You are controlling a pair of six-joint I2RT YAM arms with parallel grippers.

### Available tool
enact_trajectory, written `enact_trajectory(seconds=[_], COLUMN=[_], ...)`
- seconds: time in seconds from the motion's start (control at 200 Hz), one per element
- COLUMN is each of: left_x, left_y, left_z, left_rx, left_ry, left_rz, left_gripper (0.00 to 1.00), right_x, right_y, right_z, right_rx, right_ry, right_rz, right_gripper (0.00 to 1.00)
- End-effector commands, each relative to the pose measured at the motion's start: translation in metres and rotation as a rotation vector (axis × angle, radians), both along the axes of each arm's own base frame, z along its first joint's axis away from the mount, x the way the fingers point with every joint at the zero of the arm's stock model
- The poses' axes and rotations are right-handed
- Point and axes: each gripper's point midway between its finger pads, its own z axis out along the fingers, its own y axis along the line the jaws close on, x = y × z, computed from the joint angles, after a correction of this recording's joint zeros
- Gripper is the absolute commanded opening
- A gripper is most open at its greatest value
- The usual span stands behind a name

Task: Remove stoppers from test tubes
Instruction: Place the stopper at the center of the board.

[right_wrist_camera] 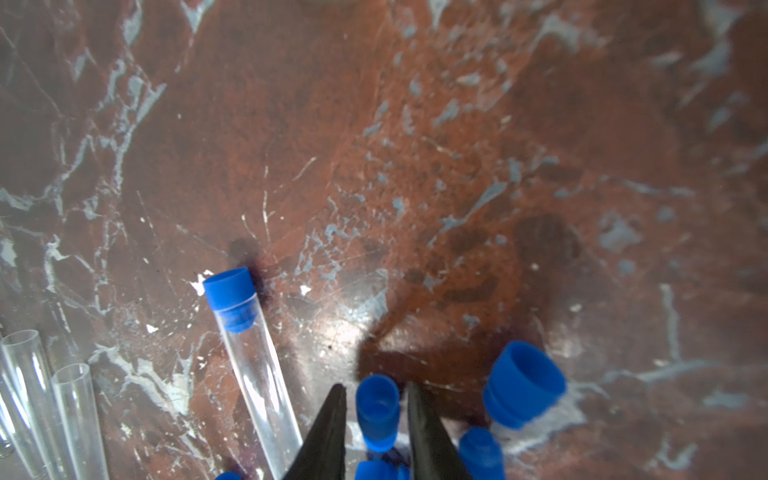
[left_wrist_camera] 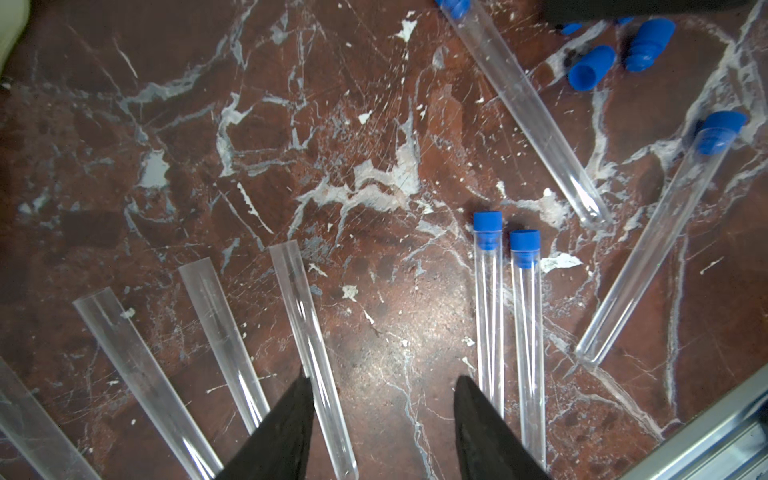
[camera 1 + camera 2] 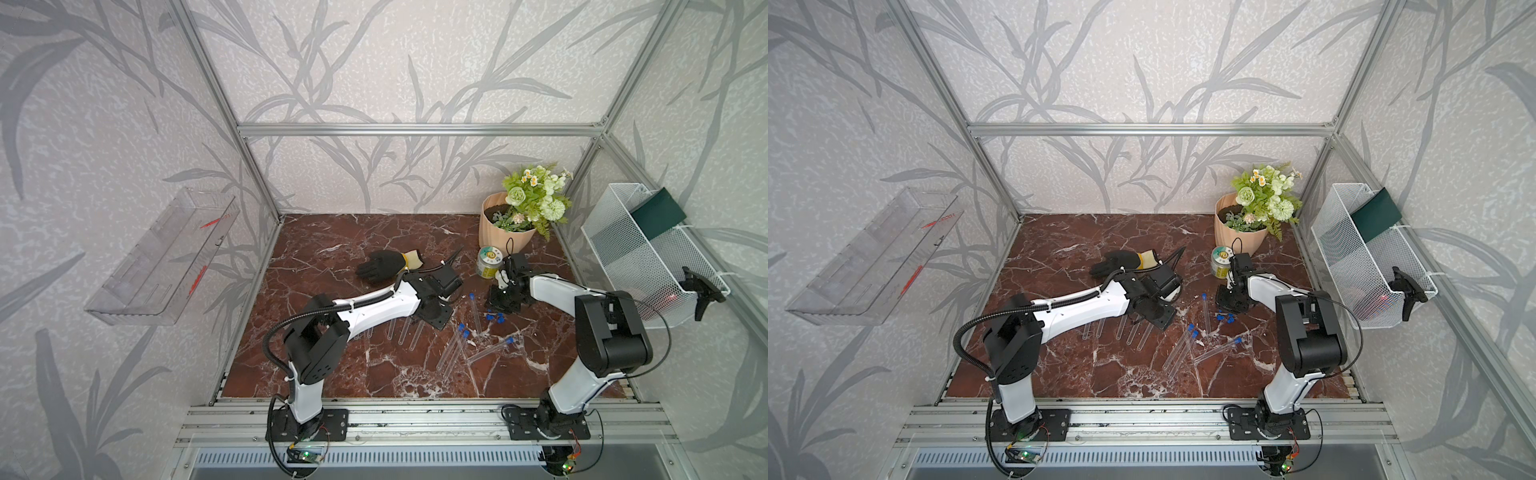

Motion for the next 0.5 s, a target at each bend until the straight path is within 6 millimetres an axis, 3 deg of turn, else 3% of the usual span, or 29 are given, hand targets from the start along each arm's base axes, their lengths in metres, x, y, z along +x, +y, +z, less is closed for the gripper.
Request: enact_trajectory(seconds=[0.0,0.26,0.495], left_x=[-0.004,-0.009,-0.014], left_y=[-0.008,-0.023,-0.037], left_z=[0.006,-0.001,-0.015], left_rx=[-0.004,0.0,0.026], left_ry=[0.002,0.023,0.063], left_rz=[-0.034,-0.055,-0.077], left_gripper=[0.55,0.55,0.55], right_x=[-0.006,-0.018,-0.036], right_y=[-0.005,-0.004,-0.001], right_z=[0.013,0.044,0.058], right_rx=[-0.022,-0.009,0.021], right_ry=[-0.014,-0.08,-0.116], right_rz=[0.011,0.037,0.061], right_gripper=[0.3,0.44,0.69])
